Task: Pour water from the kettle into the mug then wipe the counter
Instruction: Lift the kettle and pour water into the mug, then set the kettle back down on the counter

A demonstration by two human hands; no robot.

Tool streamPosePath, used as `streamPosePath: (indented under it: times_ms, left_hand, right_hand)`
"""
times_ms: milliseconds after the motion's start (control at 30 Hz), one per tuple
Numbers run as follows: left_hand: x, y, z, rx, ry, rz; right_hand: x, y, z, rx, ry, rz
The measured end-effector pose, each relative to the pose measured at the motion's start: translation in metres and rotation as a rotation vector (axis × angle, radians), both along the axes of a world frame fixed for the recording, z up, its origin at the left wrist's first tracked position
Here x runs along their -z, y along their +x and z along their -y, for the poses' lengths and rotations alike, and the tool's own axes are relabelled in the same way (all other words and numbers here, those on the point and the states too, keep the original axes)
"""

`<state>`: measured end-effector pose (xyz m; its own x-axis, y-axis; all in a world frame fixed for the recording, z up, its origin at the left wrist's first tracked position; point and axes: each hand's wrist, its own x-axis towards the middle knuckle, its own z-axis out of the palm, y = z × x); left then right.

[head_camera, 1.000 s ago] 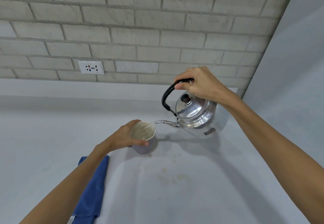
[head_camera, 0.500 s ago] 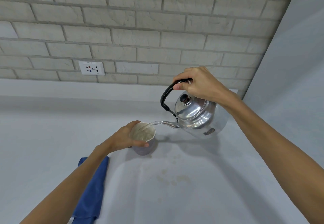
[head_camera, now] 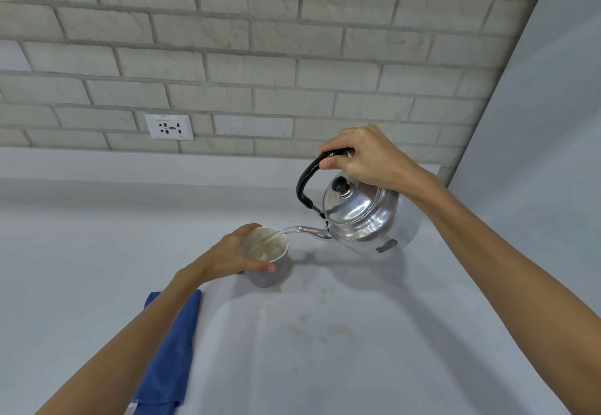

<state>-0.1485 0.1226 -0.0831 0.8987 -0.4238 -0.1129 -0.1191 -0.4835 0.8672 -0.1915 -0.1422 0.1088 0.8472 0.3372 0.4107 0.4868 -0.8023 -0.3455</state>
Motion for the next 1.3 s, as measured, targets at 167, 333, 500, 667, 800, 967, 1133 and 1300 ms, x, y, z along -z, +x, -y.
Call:
streamPosePath:
  times_ms: [167,333,500,667,800,967,1133,1300]
  left_hand:
    - [0.0,0.0,-0.001,0.001,0.014,0.01]
    - [0.0,0.0,-0.001,0.004,0.021,0.01]
    - [-0.001,0.001,-0.005,0.058,0.009,-0.003]
    - [-0.029,-0.001,0.001,0.072,-0.05,0.181]
    - [-0.082,0.0,0.025,0.088,-0.188,0.392]
    - [-0.124,-0.003,0.072,0.155,-0.221,0.487]
    - [-0.114,0.004,0.113,0.161,-0.22,0.359]
    - [-0.086,0.022,0.127,0.077,-0.245,0.291]
  right_hand:
    - [0.009,-0.002,0.005,0.023,0.069,-0.003]
    - [0.026,-0.007,0.016,0.087,0.239,-0.039]
    - [0.031,-0.011,0.029,0.097,0.422,-0.075]
    - [0.027,-0.012,0.039,0.083,0.556,-0.05]
    - [0.02,-0.006,0.047,0.082,0.589,-0.029]
    - [0.026,-0.002,0.044,0.073,0.619,-0.029]
    - [0.056,0.009,0.044,0.106,0.698,-0.102]
    - [0.087,0.023,0.048,0.125,0.743,-0.188]
